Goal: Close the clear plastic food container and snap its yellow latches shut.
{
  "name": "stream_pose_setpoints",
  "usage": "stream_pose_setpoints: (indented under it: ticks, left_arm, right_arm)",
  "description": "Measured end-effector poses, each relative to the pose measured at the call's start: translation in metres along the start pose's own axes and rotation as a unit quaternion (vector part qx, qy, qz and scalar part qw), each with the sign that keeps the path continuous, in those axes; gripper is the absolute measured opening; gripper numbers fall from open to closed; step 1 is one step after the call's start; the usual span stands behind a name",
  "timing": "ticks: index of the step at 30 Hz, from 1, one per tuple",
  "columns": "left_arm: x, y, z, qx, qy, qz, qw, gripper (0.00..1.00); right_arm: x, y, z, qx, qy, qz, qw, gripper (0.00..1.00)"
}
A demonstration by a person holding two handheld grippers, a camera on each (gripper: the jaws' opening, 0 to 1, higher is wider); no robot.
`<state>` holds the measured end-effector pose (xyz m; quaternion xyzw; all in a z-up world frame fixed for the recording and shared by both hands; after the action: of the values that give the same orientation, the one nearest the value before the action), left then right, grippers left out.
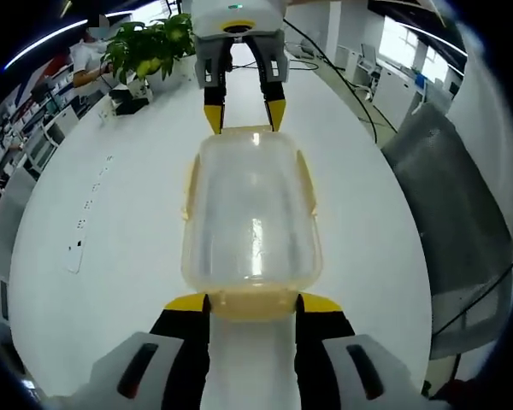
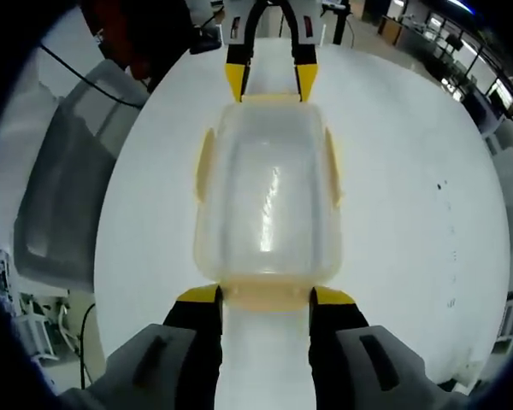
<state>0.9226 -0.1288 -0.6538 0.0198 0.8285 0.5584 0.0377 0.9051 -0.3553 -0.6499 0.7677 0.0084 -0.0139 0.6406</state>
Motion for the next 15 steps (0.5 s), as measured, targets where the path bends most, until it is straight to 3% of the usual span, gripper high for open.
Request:
stream_pose_setpoints:
  ticks: [15]
  left_arm:
    - [0.0035, -0.0010, 0.0024, 0.007, -0.010, -0.004, 0.9999, 0.34]
  right_arm:
    - [0.0004, -0.0050, 0.0039, -0.010, -0.009, -0.007, 0.9999, 0.38]
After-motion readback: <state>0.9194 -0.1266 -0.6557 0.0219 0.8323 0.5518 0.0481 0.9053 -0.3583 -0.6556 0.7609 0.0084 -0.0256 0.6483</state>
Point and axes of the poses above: the point that each gripper's makers call its tool centre point, and the gripper's own axes: y roughly backward along the fingers, x roughly to its right, z roughly out of its underside, the point moved 8 cm from there along y, roughly backward along the fingers, and after that the axes turned 8 degrees about -x, right-handed, at the moved point
